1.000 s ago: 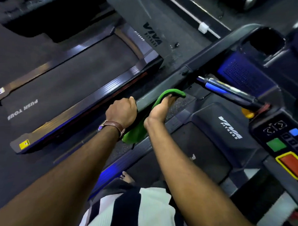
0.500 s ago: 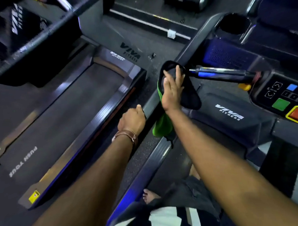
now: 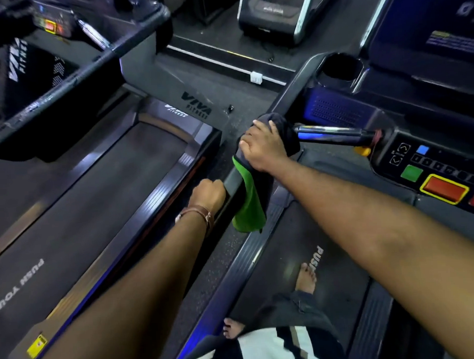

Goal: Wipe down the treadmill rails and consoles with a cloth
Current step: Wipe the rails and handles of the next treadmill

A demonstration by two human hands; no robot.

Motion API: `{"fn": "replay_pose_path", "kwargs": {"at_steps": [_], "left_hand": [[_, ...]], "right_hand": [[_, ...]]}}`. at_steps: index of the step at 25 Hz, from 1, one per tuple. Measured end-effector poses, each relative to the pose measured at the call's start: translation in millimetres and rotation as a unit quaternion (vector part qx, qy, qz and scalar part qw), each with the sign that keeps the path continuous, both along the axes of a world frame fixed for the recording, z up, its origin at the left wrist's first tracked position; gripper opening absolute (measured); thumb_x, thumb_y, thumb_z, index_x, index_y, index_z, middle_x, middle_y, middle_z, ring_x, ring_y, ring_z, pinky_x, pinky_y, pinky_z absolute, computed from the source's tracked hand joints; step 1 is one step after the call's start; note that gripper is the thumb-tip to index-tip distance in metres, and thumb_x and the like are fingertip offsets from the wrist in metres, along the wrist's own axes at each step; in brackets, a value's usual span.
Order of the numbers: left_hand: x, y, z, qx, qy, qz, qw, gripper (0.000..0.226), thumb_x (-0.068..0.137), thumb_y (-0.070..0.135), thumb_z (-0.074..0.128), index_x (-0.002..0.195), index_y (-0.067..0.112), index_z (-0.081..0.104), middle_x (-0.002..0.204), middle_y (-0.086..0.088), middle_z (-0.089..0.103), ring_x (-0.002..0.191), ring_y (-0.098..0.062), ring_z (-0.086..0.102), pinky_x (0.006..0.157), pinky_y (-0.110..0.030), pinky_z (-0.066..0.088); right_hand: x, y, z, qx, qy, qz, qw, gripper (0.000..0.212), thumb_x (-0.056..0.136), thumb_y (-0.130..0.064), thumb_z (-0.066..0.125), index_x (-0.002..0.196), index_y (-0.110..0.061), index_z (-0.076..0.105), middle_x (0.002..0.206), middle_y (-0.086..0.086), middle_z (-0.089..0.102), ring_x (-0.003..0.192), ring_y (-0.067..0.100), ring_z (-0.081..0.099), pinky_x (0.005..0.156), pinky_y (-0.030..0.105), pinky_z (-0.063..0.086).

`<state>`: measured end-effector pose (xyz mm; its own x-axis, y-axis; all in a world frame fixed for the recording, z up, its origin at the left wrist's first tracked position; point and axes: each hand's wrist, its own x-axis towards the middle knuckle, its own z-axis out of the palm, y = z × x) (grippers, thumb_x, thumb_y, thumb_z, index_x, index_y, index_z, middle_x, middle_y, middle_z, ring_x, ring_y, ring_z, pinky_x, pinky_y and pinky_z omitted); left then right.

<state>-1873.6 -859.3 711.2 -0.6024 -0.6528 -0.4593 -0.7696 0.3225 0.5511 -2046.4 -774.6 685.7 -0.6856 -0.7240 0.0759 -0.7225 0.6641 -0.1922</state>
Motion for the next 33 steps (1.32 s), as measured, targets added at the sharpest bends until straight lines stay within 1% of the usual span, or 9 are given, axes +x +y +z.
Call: {"fn": "replay_pose_path", "kwargs": {"at_steps": [5,9,12,18,21,23,27,30,33], "left_hand": [[-29.0,-1.4,-0.5,0.008,0.005,-0.021,1.000,0.044,0.097,0.031,0.038,0.117,-0.002,0.059,0.125,-0.026,0.057,0.115,-0.040,0.053,0.091,-0.036,0.042],[-44.7,2.8,-3.3,-0.022,0.005,-0.017,1.000,0.046,0.095,0.035,0.035,0.111,0.002,0.063,0.122,-0.025,0.059,0.109,-0.040,0.055,0.078,-0.033,0.036],[-62.2,7.0,-1.4,-0.025,0.005,-0.002,1.000,0.044,0.092,0.032,0.037,0.112,0.003,0.063,0.121,-0.025,0.060,0.108,-0.040,0.055,0.077,-0.033,0.036],[-75.3,9.6,1.4,-0.051,-0.001,0.037,0.998,0.043,0.092,0.035,0.039,0.101,0.002,0.065,0.113,-0.024,0.063,0.102,-0.040,0.058,0.073,-0.033,0.037],[-73.8,17.5,-1.3,-0.132,-0.022,0.012,0.991,0.047,0.095,0.039,0.032,0.094,0.006,0.066,0.107,-0.023,0.065,0.096,-0.042,0.058,0.068,-0.034,0.035],[-75.2,18.7,-2.9,-0.160,-0.026,0.003,0.987,0.047,0.095,0.037,0.031,0.091,0.005,0.065,0.105,-0.025,0.064,0.093,-0.044,0.058,0.066,-0.035,0.034],[-77.0,18.6,-5.8,-0.186,-0.025,-0.019,0.982,0.051,0.097,0.045,0.030,0.081,0.009,0.064,0.097,-0.023,0.066,0.088,-0.045,0.059,0.065,-0.036,0.036],[-75.4,22.5,-6.9,-0.201,-0.018,-0.041,0.979,0.057,0.097,0.052,0.026,0.072,0.012,0.057,0.084,-0.015,0.065,0.079,-0.040,0.058,0.062,-0.035,0.038],[-79.9,22.7,-4.8,-0.199,-0.030,-0.035,0.979,0.056,0.098,0.053,0.026,0.073,0.013,0.058,0.087,-0.017,0.066,0.081,-0.040,0.059,0.063,-0.034,0.037]], "right_hand": [[2.7,35.4,-18.3,-0.100,0.086,0.182,0.974,0.040,0.098,-0.039,0.034,0.116,-0.026,0.067,0.126,-0.006,0.064,0.132,0.018,0.047,0.117,0.037,0.016],[-38.9,-6.1,29.2,0.120,0.038,0.065,0.990,0.047,0.094,-0.047,0.036,0.111,-0.020,0.070,0.122,0.006,0.066,0.124,0.026,0.052,0.113,0.047,0.026],[-31.4,-38.7,56.5,0.289,-0.026,0.140,0.947,0.057,0.094,-0.053,0.034,0.129,-0.018,0.061,0.139,0.010,0.057,0.130,0.028,0.051,0.108,0.045,0.032],[-58.0,-50.9,71.1,0.375,-0.134,0.232,0.888,0.051,0.099,-0.050,0.037,0.130,-0.017,0.061,0.135,0.013,0.059,0.119,0.029,0.057,0.101,0.036,0.044],[-49.0,-68.8,78.0,0.452,-0.250,0.198,0.833,0.024,0.102,-0.029,0.039,0.107,-0.016,0.059,0.093,0.008,0.065,0.077,0.022,0.060,0.067,0.028,0.046],[-44.8,-75.0,72.9,0.460,-0.274,0.220,0.815,0.027,0.099,-0.024,0.039,0.099,-0.011,0.062,0.097,0.014,0.066,0.076,0.024,0.059,0.060,0.029,0.042],[-65.2,-46.7,53.3,0.292,-0.126,0.311,0.896,0.046,0.098,-0.043,0.038,0.112,-0.012,0.069,0.120,0.020,0.065,0.106,0.034,0.061,0.077,0.033,0.039],[-100.6,-0.1,27.5,-0.015,0.053,0.162,0.985,0.041,0.089,-0.042,0.047,0.077,-0.011,0.071,0.083,0.014,0.071,0.088,0.034,0.066,0.079,0.040,0.041],[-82.2,12.4,-2.0,-0.114,0.055,0.011,0.992,0.030,0.086,-0.033,0.049,0.087,-0.013,0.071,0.099,0.006,0.070,0.115,0.029,0.058,0.107,0.048,0.032]]}}
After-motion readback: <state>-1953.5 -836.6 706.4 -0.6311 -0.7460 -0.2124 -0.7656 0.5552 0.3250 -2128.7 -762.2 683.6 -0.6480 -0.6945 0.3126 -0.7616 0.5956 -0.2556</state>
